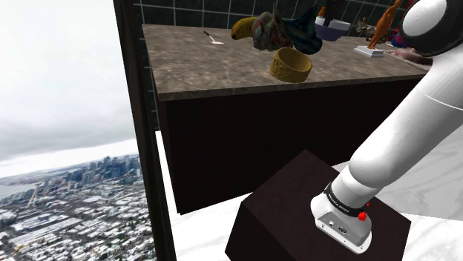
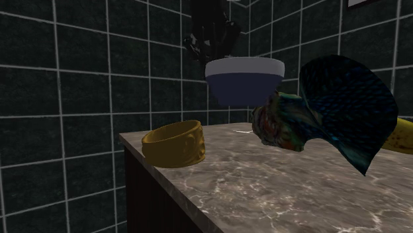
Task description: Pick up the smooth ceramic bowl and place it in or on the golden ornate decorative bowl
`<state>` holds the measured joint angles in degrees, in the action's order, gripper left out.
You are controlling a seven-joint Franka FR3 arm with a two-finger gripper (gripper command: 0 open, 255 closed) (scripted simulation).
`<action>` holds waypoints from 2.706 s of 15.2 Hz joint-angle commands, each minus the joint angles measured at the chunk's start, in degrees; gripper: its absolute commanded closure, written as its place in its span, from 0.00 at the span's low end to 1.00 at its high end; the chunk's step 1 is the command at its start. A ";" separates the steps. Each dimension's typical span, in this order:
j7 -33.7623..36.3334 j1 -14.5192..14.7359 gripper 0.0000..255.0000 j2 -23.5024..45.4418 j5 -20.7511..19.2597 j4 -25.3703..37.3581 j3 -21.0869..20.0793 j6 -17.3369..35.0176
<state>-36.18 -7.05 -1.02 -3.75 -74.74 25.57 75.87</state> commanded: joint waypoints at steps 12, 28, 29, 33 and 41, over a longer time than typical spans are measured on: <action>11.41 6.04 1.00 -2.36 -1.28 4.53 -6.27 -7.47; 24.81 11.84 1.00 -8.50 -2.25 -6.52 -13.67 -3.40; 24.96 11.85 1.00 -9.07 -2.33 -8.00 -13.72 -2.48; 25.52 11.87 1.00 -11.11 -2.62 -13.58 -13.89 1.06; 26.31 11.82 1.00 -13.90 -3.03 -22.16 -14.02 6.85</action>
<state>-9.95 4.78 -14.72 -6.75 -96.21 11.57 82.20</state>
